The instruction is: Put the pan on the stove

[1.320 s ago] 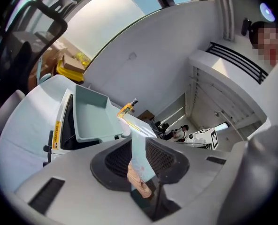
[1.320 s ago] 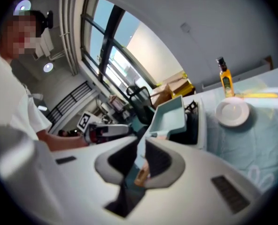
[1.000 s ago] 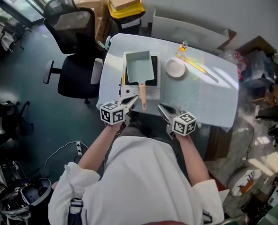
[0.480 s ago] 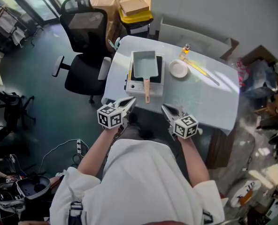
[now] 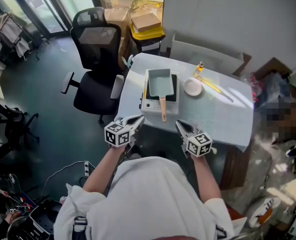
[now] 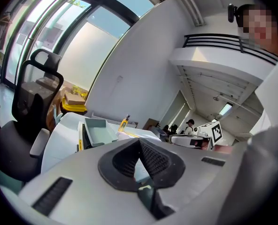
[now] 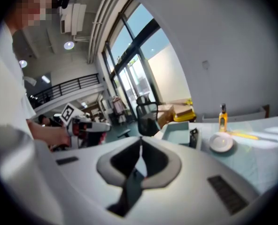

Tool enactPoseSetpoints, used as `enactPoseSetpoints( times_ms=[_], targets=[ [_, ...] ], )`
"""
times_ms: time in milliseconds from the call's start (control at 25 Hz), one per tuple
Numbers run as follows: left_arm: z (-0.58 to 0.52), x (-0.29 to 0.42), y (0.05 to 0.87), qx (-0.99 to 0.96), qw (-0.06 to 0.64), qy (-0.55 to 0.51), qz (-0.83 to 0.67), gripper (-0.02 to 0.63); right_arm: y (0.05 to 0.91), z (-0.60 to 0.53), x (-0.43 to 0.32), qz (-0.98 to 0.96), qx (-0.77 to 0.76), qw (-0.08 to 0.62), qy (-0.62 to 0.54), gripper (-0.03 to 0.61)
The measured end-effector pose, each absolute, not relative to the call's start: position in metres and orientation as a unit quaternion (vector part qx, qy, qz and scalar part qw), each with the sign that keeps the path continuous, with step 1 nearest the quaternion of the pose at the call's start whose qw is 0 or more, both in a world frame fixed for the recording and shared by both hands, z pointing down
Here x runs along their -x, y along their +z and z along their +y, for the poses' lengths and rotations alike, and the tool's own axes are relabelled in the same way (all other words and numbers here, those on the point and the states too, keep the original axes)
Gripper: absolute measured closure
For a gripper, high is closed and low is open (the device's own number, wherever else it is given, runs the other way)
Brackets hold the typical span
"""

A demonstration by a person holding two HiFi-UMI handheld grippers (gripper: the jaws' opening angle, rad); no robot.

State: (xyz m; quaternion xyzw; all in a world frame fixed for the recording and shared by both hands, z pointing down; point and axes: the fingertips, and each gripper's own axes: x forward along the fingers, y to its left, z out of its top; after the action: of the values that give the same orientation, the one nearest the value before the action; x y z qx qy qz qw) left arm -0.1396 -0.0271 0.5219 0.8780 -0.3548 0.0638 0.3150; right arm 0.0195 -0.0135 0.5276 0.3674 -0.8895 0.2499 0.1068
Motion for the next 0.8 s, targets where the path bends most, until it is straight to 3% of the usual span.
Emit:
enactPoseSetpoints(
  times_ms=[800],
  targets=[
    [-0.049, 0.164, 0.501, -0.895, 0.300, 0.057, -0.327, 0.586, 0.500, -0.023, 0.001, -0.884, -0.398, 0.096, 0.226, 0.546]
  ],
)
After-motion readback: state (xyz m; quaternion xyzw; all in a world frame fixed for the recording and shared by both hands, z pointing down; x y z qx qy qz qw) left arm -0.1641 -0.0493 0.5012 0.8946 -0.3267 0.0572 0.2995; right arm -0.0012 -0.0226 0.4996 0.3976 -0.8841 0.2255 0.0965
